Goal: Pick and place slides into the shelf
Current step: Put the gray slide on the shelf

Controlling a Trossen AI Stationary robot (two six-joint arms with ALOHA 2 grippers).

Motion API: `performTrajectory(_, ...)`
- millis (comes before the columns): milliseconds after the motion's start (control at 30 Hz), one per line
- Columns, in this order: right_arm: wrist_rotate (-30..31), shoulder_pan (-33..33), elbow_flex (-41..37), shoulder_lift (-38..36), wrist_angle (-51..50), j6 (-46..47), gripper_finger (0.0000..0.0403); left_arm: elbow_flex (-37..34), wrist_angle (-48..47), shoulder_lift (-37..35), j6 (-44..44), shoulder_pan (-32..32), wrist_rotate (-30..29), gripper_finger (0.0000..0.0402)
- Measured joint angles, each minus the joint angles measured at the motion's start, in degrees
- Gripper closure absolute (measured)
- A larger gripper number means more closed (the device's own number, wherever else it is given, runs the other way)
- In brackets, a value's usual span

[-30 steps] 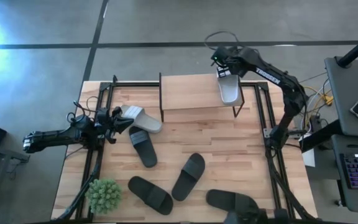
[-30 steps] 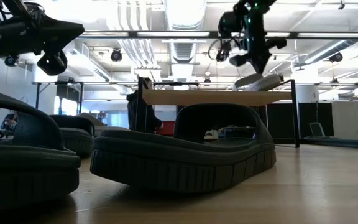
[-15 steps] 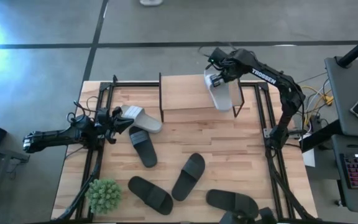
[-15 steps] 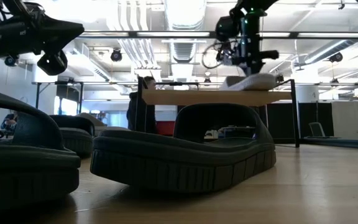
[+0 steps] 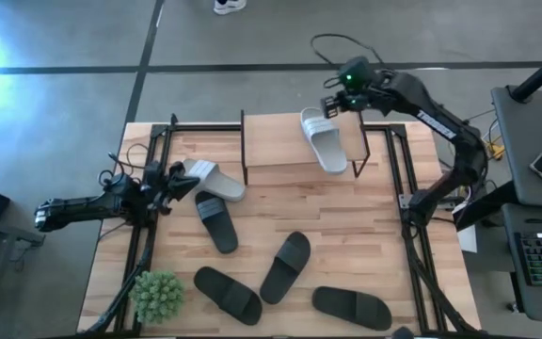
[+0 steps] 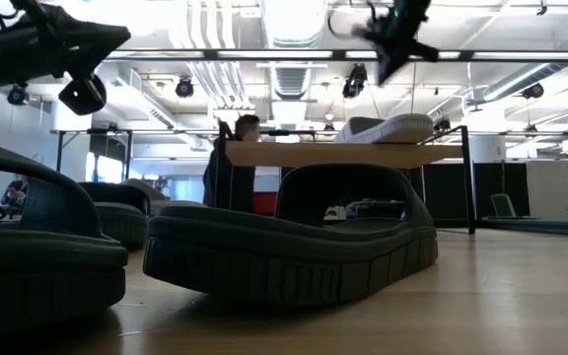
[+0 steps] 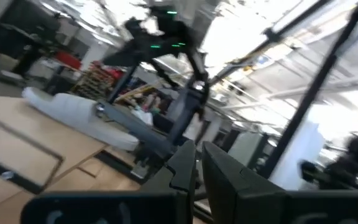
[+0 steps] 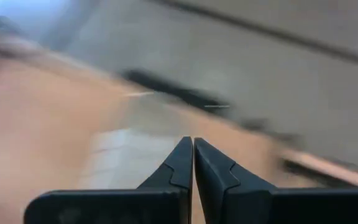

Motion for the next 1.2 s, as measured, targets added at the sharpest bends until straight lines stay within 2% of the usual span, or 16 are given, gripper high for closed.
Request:
performTrajectory(200, -1.1, 6.0, 2.0, 7.7, -1.8, 3.3, 0.0394, 0.0, 0.0, 1.9, 0.0, 0.0, -4.0, 0.0388)
performTrajectory(433, -0.8, 8.5, 12.3, 18.6, -5.8, 4.7, 0.0394, 0.0, 0.6, 2.5, -0.2, 0.0, -3.8, 0.0388)
performTrajectory(800, -1.5, 9.3, 29.2, 33.9, -26.8, 3.1, 0.0394, -0.1, 0.5, 2.3, -0.1, 0.0, -3.7, 0.0388)
performTrajectory(967, 0.8, 9.0, 30.3, 35.6, -28.0, 1.1, 0.0394, -0.1, 0.4, 2.5, 0.0, 0.0, -3.6, 0.0388)
performTrajectory(1200, 2.9, 6.5, 28.2, 33.3, -27.8, 1.2, 0.0394, -0.2, 0.5, 2.5, 0.0, 0.0, -3.6, 0.0388)
